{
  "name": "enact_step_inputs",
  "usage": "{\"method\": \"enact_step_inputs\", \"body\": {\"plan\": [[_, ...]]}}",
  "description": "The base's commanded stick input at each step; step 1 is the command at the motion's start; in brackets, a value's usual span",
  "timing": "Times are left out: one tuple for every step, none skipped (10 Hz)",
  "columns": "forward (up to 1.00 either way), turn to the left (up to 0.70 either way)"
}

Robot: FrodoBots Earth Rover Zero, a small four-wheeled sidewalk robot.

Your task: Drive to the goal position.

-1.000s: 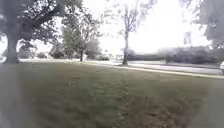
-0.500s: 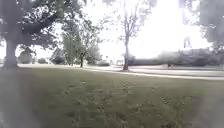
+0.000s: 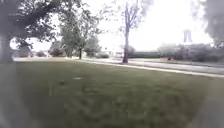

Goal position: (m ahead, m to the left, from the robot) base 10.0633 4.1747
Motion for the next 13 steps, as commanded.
{"method": "enact_step_inputs", "body": {"plan": [[0.7, 0.0], [0.7, 0.0], [0.7, 0.0], [0.7, 0.0], [0.7, 0.0], [0.7, 0.0], [0.7, 0.0], [0.7, 0.0], [0.7, 0.0], [0.7, 0.0], [0.7, 0.0], [0.7, 0.0], [0.7, 0.0]]}}
